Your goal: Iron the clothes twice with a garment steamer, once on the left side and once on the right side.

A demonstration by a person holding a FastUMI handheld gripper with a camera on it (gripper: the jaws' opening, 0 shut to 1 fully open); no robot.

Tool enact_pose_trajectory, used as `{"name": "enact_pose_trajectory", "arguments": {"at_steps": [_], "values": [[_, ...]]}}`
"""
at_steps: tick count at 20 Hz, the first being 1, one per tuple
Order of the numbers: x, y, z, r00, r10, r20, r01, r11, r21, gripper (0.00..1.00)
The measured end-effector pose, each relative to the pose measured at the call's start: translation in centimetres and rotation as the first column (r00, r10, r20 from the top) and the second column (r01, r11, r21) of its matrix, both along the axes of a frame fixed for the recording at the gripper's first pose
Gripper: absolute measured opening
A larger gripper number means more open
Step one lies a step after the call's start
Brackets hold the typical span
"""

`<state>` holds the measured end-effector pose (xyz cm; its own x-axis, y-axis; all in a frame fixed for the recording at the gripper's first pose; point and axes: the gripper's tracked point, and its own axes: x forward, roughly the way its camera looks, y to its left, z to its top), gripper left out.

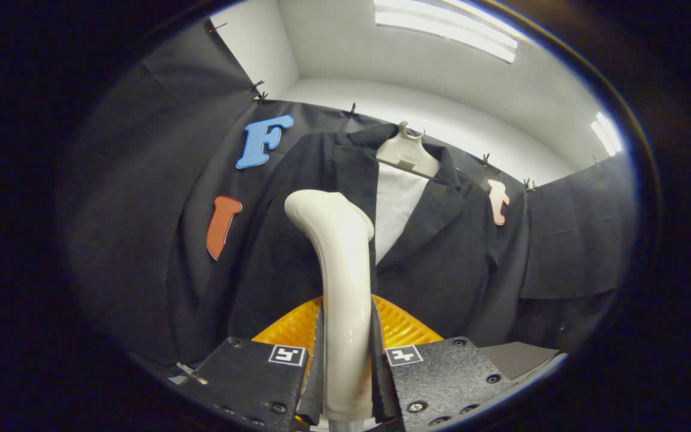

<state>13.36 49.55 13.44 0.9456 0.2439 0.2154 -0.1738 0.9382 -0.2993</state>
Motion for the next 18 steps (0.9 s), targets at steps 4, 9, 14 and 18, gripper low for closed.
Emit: {"name": "enact_pose_trajectory", "arguments": {"at_steps": [4, 9, 14, 18], "values": [[-0.8, -0.6, -4.3, 0.999, -0.013, -0.045, 0.011, 0.998, -0.058, 0.36], [-1.5, -1.2, -10.2, 0.99, -0.033, -0.138, 0.016, 0.993, -0.118, 0.36], [-2.5, -2.0, -15.3, 0.974, -0.089, -0.207, 0.052, 0.983, -0.178, 0.35], [-3.2, -2.5, -18.9, 0.961, -0.141, -0.24, 0.088, 0.971, -0.22, 0.35]]}}
